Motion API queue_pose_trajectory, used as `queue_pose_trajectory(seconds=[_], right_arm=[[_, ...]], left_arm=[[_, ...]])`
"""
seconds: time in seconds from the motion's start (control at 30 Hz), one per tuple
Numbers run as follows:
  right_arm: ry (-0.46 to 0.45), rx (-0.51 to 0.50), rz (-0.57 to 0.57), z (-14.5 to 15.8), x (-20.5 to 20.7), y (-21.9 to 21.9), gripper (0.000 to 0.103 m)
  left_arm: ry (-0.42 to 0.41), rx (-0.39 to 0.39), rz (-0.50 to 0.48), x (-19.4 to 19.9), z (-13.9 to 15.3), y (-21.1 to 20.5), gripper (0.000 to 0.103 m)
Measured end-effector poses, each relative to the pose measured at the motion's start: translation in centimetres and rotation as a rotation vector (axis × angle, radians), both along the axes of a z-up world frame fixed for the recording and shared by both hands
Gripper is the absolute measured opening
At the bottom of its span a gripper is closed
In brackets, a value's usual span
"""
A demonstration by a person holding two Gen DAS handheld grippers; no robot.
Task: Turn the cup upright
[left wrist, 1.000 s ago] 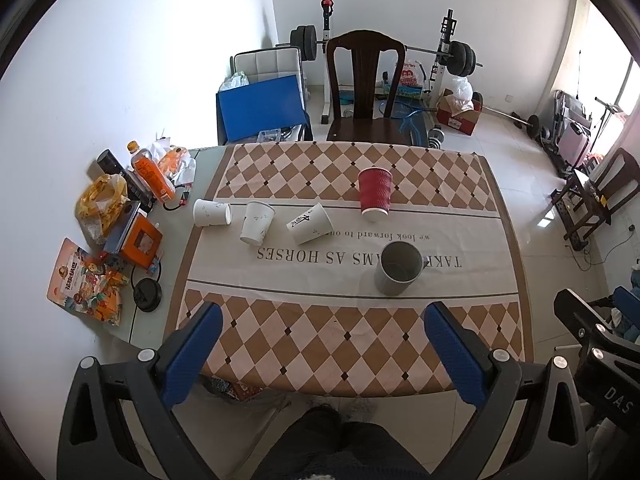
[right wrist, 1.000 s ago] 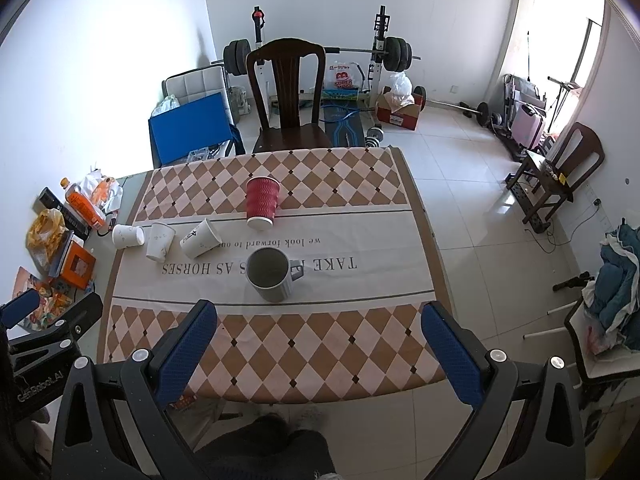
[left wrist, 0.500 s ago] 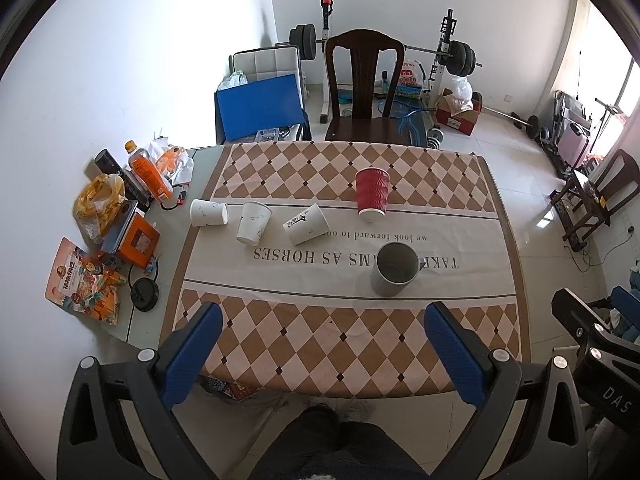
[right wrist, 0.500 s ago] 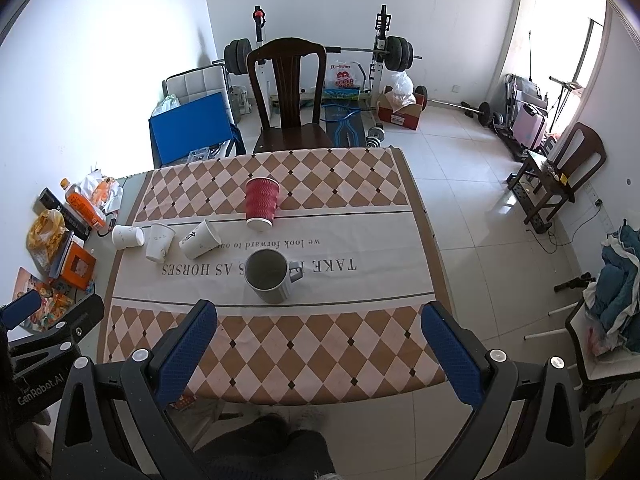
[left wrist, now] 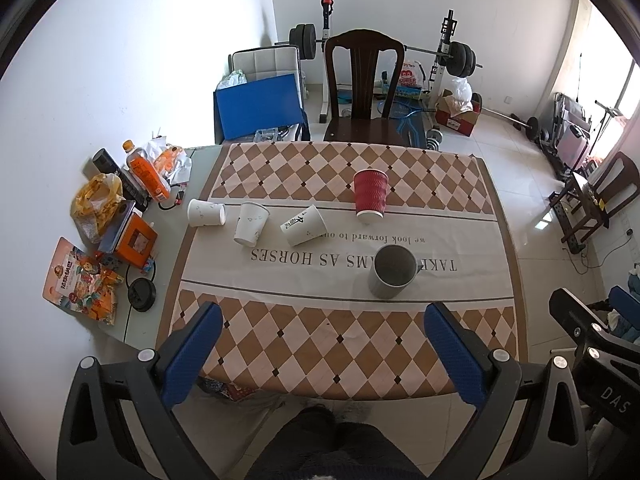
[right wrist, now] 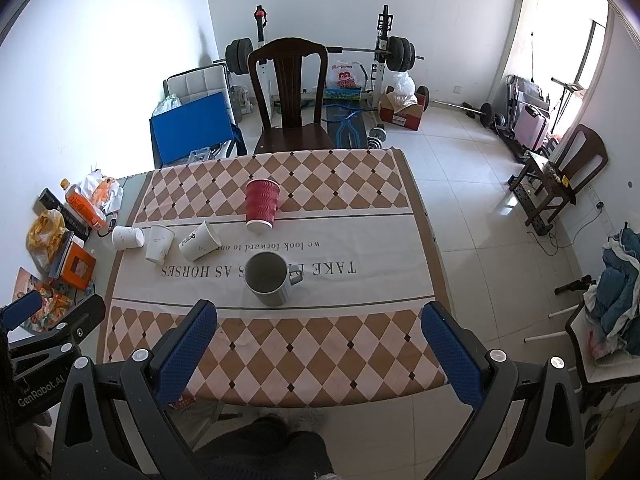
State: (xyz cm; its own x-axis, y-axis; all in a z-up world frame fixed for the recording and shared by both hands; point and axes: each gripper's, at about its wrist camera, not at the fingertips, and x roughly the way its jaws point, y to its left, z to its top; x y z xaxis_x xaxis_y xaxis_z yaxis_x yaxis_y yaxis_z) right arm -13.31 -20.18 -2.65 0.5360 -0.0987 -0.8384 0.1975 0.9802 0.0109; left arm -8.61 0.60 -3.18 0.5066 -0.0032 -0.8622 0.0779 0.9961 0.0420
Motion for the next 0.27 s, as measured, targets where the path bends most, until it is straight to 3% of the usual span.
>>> queue_pose_trajectory(seconds=[0.27], right_arm=[[-0.001, -0.001, 0.001, 0.10, 0.11, -0.02, 0.103]], left_arm=[[0.000, 0.000, 0.002, 0.05, 0.28, -0.16, 0.103]])
